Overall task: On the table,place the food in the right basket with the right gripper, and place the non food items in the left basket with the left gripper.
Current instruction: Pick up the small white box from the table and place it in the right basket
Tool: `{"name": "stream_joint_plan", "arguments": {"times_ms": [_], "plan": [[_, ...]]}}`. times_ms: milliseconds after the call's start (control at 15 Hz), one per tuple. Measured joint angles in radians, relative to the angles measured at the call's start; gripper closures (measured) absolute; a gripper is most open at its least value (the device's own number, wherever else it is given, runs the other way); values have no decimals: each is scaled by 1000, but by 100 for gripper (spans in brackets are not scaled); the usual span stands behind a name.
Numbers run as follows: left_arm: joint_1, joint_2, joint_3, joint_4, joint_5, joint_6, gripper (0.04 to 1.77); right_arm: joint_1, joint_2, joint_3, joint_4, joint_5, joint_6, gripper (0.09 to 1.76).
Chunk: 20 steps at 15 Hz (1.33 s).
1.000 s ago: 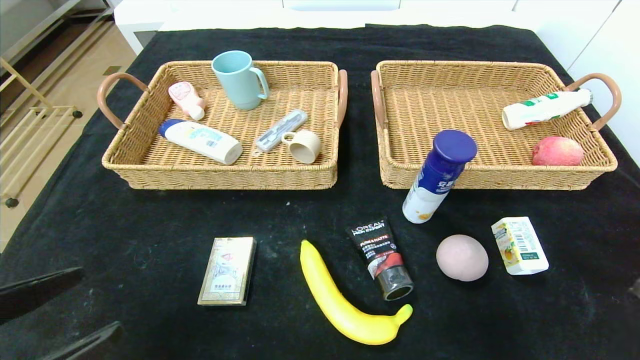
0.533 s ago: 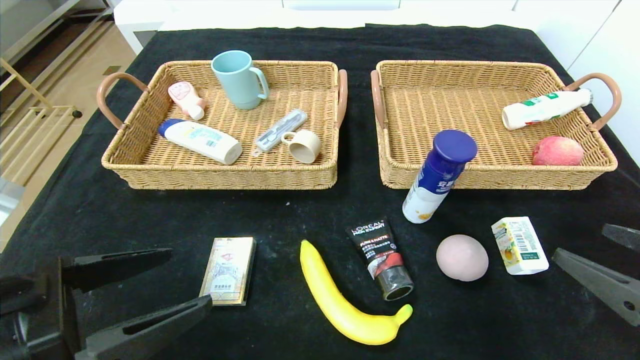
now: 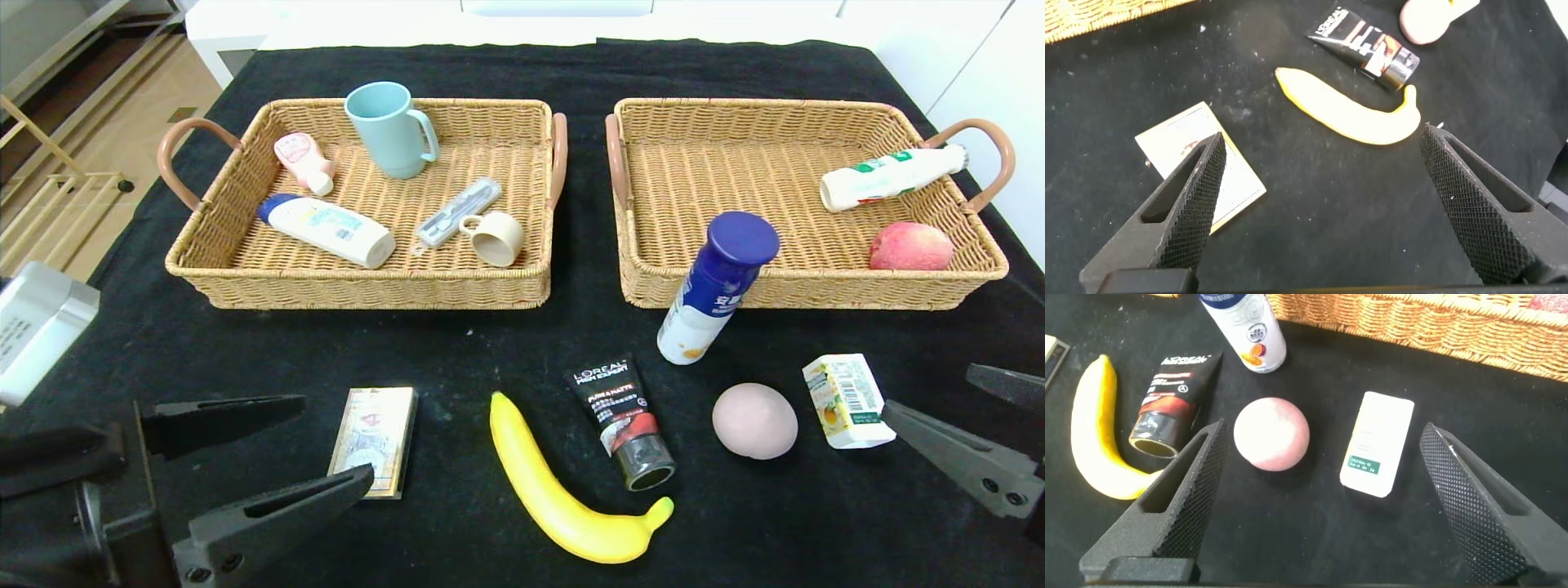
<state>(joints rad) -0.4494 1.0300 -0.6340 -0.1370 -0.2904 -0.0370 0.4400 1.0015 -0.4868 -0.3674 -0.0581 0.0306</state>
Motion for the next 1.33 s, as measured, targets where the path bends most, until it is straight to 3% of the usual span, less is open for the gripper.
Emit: {"name": "stream_joint_plan", "arguments": {"times_ms": [467, 667, 933, 1333], "plan": [[37, -13, -38, 4, 3, 29, 9, 3, 11, 0, 10, 0, -5, 14], [40, -7, -40, 4, 3, 30, 9, 3, 39, -82, 79, -90, -4, 14], [43, -2, -42, 3, 7, 32, 9, 0, 95, -314, 414, -213, 6, 14], [44, -1, -42, 4, 7, 31, 9, -1, 236, -790, 1037, -227, 201, 14]]}}
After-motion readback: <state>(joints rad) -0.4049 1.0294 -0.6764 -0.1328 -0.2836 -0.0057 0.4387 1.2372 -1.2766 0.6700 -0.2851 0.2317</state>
